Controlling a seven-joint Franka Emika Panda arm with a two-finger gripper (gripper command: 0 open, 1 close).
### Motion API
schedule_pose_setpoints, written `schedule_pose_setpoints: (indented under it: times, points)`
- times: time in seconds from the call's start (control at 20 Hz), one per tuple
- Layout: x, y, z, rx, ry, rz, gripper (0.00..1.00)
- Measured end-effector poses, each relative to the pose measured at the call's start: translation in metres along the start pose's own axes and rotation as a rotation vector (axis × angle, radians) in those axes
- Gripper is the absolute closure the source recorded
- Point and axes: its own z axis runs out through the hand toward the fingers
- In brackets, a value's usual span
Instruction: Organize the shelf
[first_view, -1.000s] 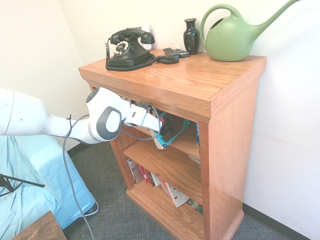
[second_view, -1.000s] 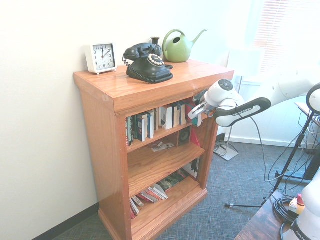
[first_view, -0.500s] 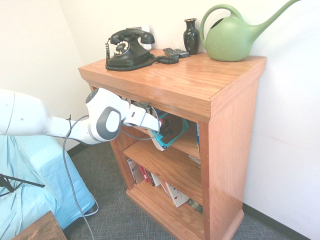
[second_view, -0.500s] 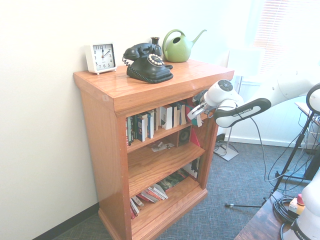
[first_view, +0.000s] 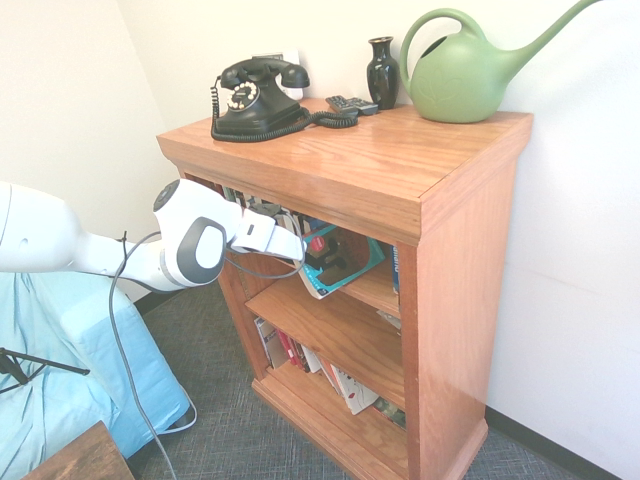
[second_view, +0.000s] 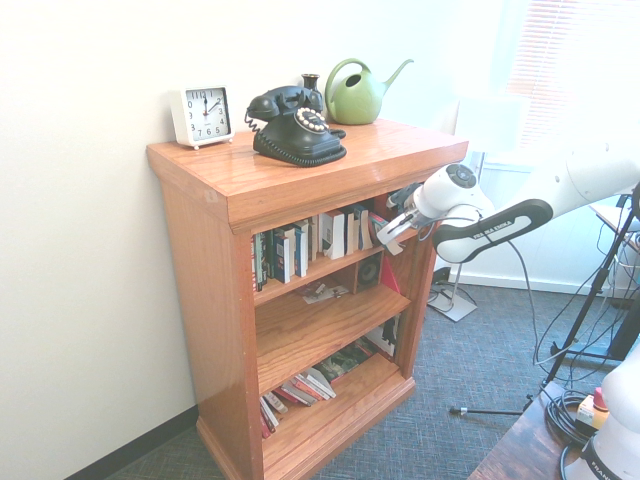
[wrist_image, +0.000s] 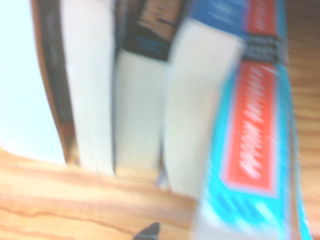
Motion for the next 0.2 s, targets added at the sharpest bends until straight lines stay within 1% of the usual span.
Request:
schedule_pose_setpoints:
  times: [0.2]
  points:
    - [-0.015, 0.014, -0.018, 0.018, -0.009, 0.017, 0.0]
